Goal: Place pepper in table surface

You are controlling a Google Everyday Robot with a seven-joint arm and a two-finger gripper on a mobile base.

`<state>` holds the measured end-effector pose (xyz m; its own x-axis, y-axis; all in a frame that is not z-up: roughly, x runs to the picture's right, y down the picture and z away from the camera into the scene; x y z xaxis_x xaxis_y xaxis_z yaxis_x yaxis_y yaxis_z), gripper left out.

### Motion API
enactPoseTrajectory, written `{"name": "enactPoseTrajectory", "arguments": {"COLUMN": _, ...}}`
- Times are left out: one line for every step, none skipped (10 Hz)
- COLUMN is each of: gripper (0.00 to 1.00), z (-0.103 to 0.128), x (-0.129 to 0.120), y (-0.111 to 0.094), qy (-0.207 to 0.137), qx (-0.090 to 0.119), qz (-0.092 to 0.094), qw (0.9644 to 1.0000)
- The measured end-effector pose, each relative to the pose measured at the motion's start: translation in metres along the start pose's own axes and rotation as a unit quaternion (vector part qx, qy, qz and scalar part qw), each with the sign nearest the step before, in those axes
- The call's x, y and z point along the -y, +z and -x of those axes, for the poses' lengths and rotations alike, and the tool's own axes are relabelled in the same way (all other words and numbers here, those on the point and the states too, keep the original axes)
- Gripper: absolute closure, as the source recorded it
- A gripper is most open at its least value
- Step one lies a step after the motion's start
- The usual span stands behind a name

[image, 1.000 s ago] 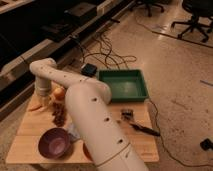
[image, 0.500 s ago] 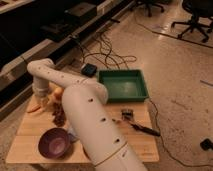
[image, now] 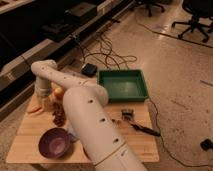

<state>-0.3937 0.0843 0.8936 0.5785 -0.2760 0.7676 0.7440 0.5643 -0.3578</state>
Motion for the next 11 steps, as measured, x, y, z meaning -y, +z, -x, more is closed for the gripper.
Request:
{"name": "enactPoseTrajectory", "arguments": {"gripper": 0.97, "z": -0.0014, "x": -0.0009, "y": 0.0001, "qy": 0.001, "qx": -0.001, "qz": 0.001, "qw": 1.0000}}
{"name": "enactPoseTrajectory", "arguments": {"gripper": 0.97, "z": 0.0017, "x": 0.0001, "y": 0.0011, "qy": -0.001, "qx": 0.000, "qz": 0.001, "qw": 1.0000}}
{"name": "enactPoseTrajectory", "arguments": {"gripper": 0.97, "z": 0.0032, "x": 0.0006, "y": 0.0016, "qy": -0.002, "qx": 0.001, "qz": 0.001, "qw": 1.0000}}
{"name": "enactPoseTrajectory", "arguments": {"gripper": 0.97, "z": 0.0028, "x": 0.0005, "y": 0.0016, "qy": -0.002, "qx": 0.001, "qz": 0.001, "qw": 1.0000}}
{"name": "enactPoseTrajectory", "arguments": {"gripper": 1.00, "z": 0.0013, "x": 0.0001, "y": 0.0007, "qy": -0.001, "qx": 0.001, "qz": 0.001, "qw": 1.0000}}
{"name": "enactPoseTrajectory", "arguments": {"gripper": 0.98, "z": 0.0004, "x": -0.0002, "y": 0.0004, "qy": 0.000, "qx": 0.001, "qz": 0.000, "qw": 1.0000}}
{"name": "enactPoseTrajectory", "arguments": {"gripper": 0.94, "z": 0.0005, "x": -0.0001, "y": 0.0005, "qy": 0.000, "qx": 0.001, "qz": 0.000, "qw": 1.0000}}
{"name": "enactPoseTrajectory", "arguments": {"gripper": 0.84, "z": 0.0009, "x": 0.0001, "y": 0.0007, "qy": 0.000, "qx": 0.001, "qz": 0.000, "qw": 1.0000}}
{"name": "enactPoseTrajectory", "arguments": {"gripper": 0.74, "z": 0.0018, "x": 0.0004, "y": 0.0013, "qy": -0.001, "qx": 0.001, "qz": 0.001, "qw": 1.0000}}
{"name": "enactPoseTrajectory", "arguments": {"gripper": 0.64, "z": 0.0027, "x": 0.0007, "y": 0.0015, "qy": -0.002, "qx": 0.001, "qz": 0.001, "qw": 1.0000}}
{"name": "enactPoseTrajectory", "arguments": {"gripper": 0.55, "z": 0.0025, "x": 0.0006, "y": 0.0016, "qy": -0.001, "qx": 0.001, "qz": 0.001, "qw": 1.0000}}
